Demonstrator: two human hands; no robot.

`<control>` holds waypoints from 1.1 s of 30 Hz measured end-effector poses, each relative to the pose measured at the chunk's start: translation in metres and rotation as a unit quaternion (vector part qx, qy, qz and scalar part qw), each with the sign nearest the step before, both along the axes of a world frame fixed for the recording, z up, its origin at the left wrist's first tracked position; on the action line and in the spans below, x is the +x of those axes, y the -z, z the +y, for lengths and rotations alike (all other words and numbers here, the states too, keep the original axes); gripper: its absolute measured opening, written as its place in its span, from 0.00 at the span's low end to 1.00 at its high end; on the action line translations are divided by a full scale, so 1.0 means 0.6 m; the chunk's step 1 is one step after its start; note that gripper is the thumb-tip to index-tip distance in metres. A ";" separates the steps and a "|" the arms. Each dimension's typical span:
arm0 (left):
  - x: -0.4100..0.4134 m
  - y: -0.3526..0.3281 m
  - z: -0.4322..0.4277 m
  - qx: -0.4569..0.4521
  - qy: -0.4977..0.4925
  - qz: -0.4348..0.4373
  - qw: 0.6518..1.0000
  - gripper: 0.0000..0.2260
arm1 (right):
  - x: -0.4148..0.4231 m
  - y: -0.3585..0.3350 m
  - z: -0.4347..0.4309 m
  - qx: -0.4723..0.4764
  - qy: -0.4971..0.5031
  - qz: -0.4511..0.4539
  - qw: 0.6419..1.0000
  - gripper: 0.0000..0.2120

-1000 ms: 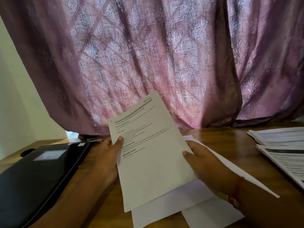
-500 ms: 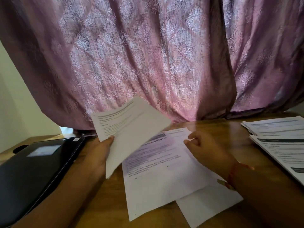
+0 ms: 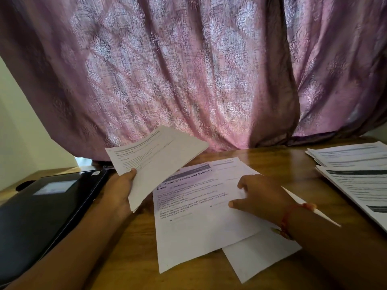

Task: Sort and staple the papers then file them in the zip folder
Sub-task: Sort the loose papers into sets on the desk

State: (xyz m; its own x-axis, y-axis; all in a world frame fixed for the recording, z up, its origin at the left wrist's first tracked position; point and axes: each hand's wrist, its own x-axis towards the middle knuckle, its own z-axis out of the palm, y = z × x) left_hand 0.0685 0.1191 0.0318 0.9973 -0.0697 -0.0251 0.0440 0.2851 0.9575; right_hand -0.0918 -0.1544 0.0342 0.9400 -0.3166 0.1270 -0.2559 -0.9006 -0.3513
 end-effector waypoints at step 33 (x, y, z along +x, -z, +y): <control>-0.013 -0.005 -0.011 0.092 -0.027 -0.046 0.994 0.11 | 0.013 0.018 0.007 0.076 -0.002 -0.017 0.997 0.21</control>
State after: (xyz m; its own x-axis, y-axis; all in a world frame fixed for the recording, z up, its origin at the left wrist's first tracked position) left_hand 0.0607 0.1127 0.0345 0.9981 -0.0185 0.0589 -0.0566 0.1037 0.9930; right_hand -0.0840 -0.1503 0.0233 0.9372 -0.3313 0.1092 -0.2388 -0.8375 -0.4914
